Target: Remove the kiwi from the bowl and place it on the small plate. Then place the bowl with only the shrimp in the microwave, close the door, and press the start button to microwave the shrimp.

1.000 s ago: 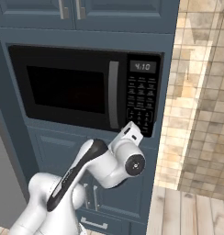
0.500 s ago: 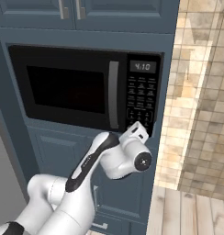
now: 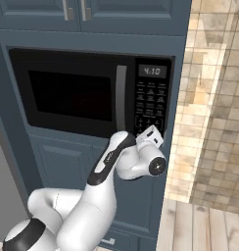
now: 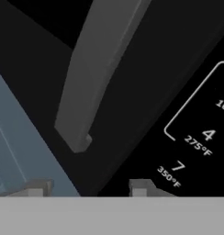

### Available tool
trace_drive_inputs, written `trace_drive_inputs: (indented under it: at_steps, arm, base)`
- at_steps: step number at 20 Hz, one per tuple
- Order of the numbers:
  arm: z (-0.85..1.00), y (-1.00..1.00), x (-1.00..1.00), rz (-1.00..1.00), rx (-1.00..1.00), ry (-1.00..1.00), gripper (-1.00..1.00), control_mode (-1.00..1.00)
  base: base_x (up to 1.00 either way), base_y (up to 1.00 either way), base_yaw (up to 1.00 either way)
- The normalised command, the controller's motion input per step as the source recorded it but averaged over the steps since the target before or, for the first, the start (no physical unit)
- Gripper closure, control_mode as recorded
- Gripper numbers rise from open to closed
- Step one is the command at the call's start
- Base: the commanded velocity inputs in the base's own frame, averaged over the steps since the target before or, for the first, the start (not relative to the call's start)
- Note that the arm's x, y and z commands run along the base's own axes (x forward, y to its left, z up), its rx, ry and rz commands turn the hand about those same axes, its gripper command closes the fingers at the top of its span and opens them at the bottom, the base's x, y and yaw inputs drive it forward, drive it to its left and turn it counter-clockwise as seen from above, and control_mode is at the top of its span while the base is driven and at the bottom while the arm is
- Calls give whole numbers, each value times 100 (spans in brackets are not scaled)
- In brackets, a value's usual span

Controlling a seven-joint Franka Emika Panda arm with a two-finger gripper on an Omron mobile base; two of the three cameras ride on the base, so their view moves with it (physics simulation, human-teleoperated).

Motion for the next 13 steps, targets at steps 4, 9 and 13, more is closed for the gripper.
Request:
trace_drive_inputs:
  at_steps: [4, 9, 13]
  arm:
    - [-22, -18, 44, 0, 7, 0, -100, -100]
    - [-29, -3, 41, 0, 6, 0, -100, -100]
    - [-17, 0, 29, 0, 3, 2, -100, -100]
  base:
    - [0, 0, 0]
    - [0, 0, 0]
    - [0, 0, 0]
